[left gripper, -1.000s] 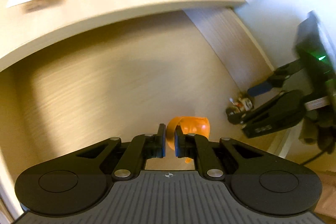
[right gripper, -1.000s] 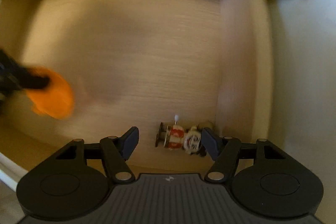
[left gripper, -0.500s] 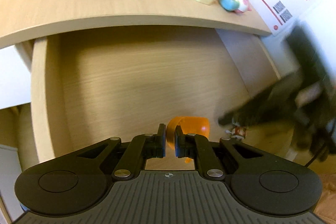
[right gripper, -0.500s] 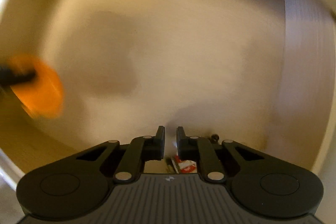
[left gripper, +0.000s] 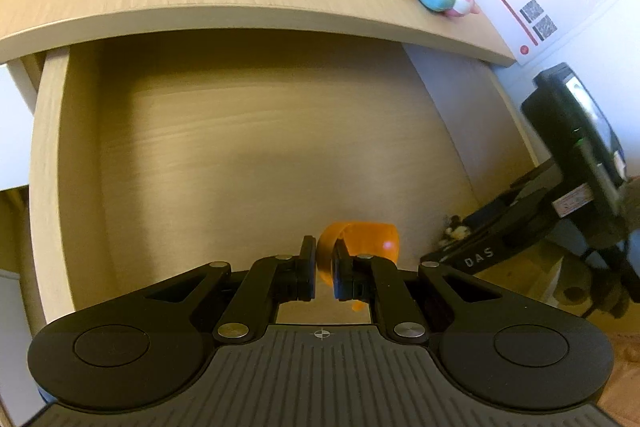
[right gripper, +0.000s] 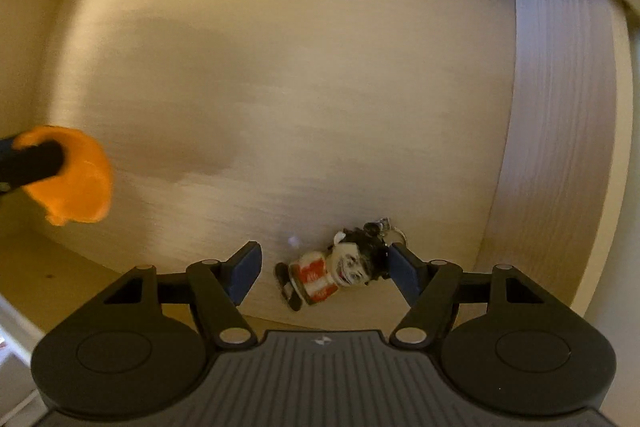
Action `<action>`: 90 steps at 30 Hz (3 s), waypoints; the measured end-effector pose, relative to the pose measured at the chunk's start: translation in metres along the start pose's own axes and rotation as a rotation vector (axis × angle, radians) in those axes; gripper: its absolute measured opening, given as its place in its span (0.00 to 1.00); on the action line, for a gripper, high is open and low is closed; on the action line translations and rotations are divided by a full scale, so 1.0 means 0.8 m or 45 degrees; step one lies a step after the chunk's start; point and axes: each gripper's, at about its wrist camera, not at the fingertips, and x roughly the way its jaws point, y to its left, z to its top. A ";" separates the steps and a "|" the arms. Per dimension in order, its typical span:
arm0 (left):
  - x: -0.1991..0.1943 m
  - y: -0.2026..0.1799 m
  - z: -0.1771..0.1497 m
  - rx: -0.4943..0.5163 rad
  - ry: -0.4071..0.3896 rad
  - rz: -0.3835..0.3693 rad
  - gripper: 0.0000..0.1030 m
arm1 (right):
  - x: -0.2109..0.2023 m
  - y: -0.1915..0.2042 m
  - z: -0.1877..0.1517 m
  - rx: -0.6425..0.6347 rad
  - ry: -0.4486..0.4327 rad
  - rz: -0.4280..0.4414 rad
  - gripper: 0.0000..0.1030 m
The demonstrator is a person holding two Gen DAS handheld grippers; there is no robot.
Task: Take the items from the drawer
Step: 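Lift the orange cup with left gripper while right gripper lifts the figurine toward the desk, then set the orange cup beside the toys while right gripper places the figurine next to it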
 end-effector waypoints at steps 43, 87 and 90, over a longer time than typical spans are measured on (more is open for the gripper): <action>0.069 -0.229 0.292 0.466 -0.293 0.061 0.11 | -0.142 -0.064 -0.142 0.316 -0.907 0.034 0.64; -0.161 0.010 0.014 -0.103 -0.543 0.428 0.16 | -0.198 -0.094 0.041 0.154 -1.418 -0.136 0.64; -0.146 0.017 0.011 -0.118 -0.520 0.407 0.16 | -0.216 -0.090 0.020 0.133 -1.453 -0.130 0.64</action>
